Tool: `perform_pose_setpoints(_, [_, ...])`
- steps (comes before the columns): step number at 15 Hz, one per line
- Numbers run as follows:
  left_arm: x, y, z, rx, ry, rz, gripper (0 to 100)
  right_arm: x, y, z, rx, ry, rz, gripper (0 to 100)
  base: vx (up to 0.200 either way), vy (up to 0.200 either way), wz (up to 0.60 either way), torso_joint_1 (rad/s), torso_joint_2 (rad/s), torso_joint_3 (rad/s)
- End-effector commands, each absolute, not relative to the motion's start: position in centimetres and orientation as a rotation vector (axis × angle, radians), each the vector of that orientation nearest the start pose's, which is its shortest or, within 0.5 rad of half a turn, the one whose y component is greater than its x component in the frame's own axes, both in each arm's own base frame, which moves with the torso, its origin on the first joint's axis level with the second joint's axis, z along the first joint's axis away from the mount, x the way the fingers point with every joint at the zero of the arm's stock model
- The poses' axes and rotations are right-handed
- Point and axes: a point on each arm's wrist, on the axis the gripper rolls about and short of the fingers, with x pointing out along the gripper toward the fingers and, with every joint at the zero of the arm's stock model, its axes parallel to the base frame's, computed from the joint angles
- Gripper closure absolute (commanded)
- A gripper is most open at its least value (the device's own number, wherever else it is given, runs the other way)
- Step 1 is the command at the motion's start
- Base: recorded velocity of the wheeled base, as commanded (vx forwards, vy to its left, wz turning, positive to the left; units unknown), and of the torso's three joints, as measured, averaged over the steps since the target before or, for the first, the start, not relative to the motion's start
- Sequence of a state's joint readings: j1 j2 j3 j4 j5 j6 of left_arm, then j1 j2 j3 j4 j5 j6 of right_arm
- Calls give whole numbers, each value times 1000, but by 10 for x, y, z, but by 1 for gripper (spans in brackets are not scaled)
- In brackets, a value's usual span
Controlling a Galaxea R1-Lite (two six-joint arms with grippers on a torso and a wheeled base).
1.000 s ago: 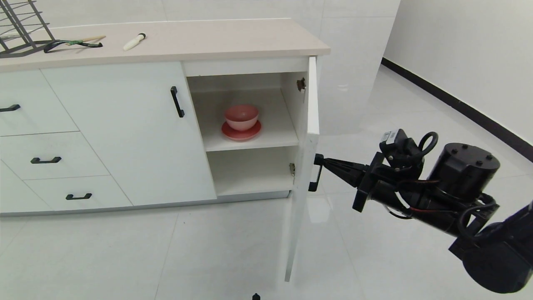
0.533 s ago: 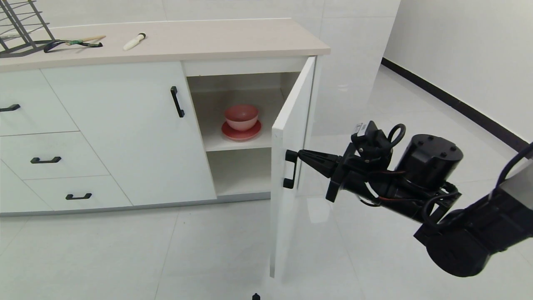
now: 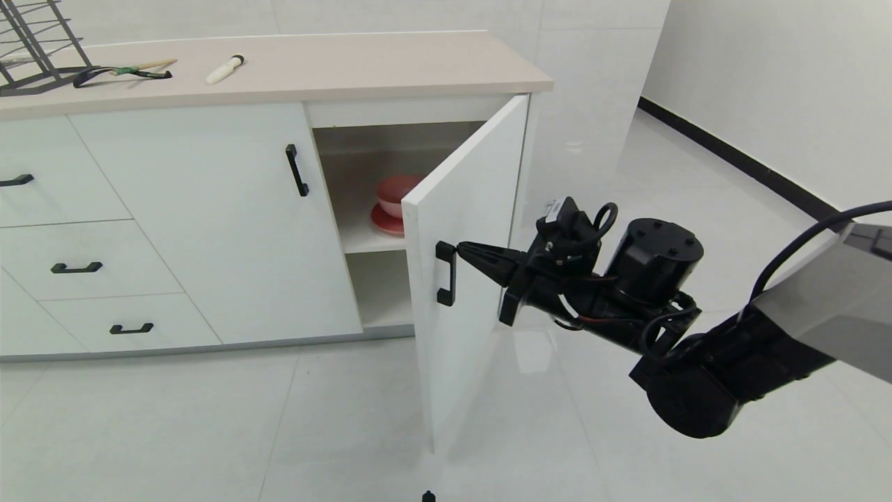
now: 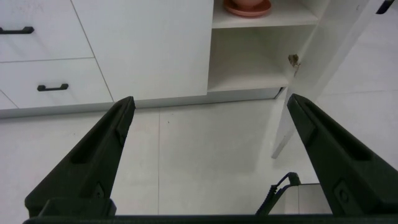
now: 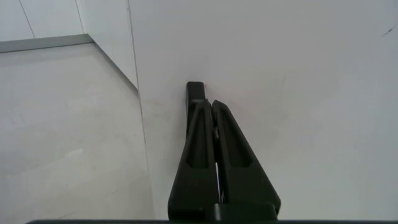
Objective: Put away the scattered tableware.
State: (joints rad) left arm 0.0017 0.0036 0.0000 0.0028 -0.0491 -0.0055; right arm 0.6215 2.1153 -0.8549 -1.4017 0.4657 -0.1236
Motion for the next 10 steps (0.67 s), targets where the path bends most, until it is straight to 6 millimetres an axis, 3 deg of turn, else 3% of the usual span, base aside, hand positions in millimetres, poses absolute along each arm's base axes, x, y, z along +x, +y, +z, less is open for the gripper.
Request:
perform_pose_setpoints(1, [-22, -1, 75, -6, 8, -48, 0, 306, 236, 122, -99, -213, 1086, 100, 0, 0, 0, 0, 0, 0])
perform_pose_setpoints(6, [-22, -1, 75, -6, 8, -48, 0, 306, 255, 123, -94, -245, 1120, 100, 0, 0, 0, 0, 0, 0])
perform_pose_setpoints(10, [-22, -1, 75, -6, 8, -46, 0, 318, 269, 118, -90, -273, 1125, 100, 0, 0, 0, 0, 0, 0])
